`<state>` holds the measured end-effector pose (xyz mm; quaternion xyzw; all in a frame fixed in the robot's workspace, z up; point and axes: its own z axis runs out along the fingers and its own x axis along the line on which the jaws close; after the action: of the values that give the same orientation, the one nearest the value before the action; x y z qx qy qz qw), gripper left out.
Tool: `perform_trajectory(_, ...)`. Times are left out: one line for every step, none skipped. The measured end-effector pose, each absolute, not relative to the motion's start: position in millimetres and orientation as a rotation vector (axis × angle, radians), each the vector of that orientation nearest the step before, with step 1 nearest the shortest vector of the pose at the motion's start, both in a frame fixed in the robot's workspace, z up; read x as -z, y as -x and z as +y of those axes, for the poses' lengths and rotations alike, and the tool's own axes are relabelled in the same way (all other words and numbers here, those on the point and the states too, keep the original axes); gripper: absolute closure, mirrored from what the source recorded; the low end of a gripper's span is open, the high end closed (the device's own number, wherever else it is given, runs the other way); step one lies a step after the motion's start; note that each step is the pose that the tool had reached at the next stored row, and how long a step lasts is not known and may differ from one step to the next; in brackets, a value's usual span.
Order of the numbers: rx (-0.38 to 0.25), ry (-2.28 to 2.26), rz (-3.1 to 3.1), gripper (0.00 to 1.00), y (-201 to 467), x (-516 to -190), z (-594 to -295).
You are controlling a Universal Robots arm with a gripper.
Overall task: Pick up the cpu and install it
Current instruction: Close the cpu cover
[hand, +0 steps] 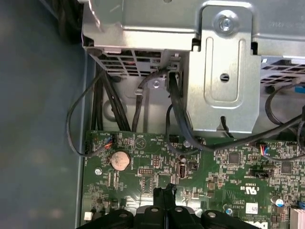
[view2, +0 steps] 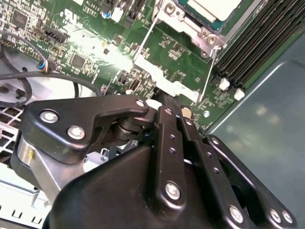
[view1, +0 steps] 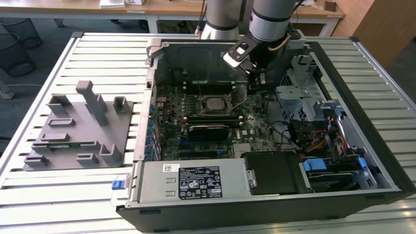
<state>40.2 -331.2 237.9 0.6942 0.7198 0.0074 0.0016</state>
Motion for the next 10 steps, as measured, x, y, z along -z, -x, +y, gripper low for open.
perform_trajectory(-0.023, -2.179, 2.259, 0.89, -38.9, -237.8, -331.2)
perform_trajectory(-0.023, -2.179, 2.259, 0.89, -37.8, -237.7, -331.2)
perform_trajectory(-0.023, -2.179, 2.259, 0.89, -36.7, -237.7, -331.1)
perform_trajectory(-0.023, -2.179, 2.259, 0.89, -35.6, -237.6, -331.0)
perform_trajectory(-0.023, -2.179, 2.259, 0.89, -34.6, -237.6, -330.9)
perform_trajectory(-0.023, -2.179, 2.259, 0.89, -33.5, -237.5, -330.9)
perform_trajectory(-0.023, -2.179, 2.259, 0.89, -32.4, -237.5, -330.8)
perform_trajectory(-0.023, -2.179, 2.259, 0.89, -31.3, -237.4, -330.8)
perform_trajectory(-0.023, -2.179, 2.259, 0.89, -30.2, -237.5, -330.7)
perform_trajectory(-0.023, -2.179, 2.259, 0.89, -29.0, -237.4, -330.6)
